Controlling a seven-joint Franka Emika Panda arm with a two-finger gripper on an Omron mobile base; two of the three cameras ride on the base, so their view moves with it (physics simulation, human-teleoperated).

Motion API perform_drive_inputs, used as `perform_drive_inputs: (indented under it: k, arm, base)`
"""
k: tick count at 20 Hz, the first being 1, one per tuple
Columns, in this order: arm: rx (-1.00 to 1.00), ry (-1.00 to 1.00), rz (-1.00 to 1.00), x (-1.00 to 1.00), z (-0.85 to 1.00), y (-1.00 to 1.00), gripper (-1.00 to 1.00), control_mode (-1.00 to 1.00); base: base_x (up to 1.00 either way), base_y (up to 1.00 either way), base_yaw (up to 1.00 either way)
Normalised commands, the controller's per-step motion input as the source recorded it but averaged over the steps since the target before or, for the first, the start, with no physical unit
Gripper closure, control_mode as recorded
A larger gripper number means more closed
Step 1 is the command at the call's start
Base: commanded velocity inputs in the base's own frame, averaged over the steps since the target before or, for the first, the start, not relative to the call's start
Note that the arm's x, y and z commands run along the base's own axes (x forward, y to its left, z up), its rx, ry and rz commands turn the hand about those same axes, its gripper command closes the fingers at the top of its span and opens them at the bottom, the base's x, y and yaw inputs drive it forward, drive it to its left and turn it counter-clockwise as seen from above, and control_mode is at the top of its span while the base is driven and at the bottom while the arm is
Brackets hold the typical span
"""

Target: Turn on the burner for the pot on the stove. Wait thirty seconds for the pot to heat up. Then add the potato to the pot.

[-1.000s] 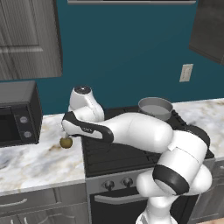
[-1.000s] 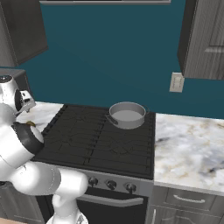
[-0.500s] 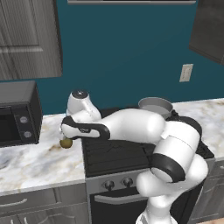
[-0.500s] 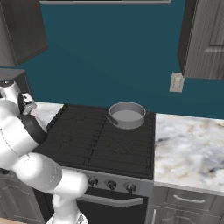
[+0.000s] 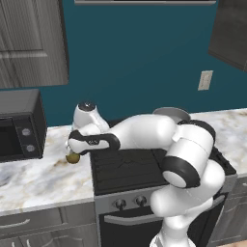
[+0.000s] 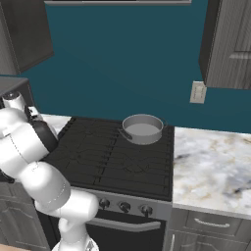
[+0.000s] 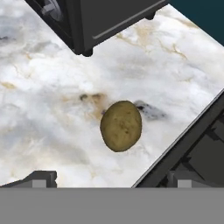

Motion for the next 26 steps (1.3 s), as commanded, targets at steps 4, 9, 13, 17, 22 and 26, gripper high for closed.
perform_drive_inputs:
  k: [4, 9, 13, 17, 22, 26]
  arm:
    - [0.0, 0.0, 0.0, 0.0, -0.23, 0.16, -1.0, -1.0]
    - [0.0, 0.01, 0.0, 0.0, -0.2, 0.1, -1.0, -1.0]
    - [0.0, 0.01, 0.0, 0.01, -0.17, 0.04, -1.0, -1.0]
    - [0.0, 0.0, 0.0, 0.11, -0.11, 0.01, -1.0, -1.0]
    - [0.0, 0.01, -0.01, 0.21, -0.13, 0.0, -1.0, -1.0]
    - [0.0, 0.03, 0.0, 0.13, -0.18, 0.01, -1.0, -1.0]
  base:
    - [0.0, 0.0, 0.0]
    - [0.0, 0.0, 0.0]
    - [0.0, 0.0, 0.0]
    - [0.0, 0.0, 0.0]
    - [0.0, 0.0, 0.0]
    - [0.0, 0.0, 0.0]
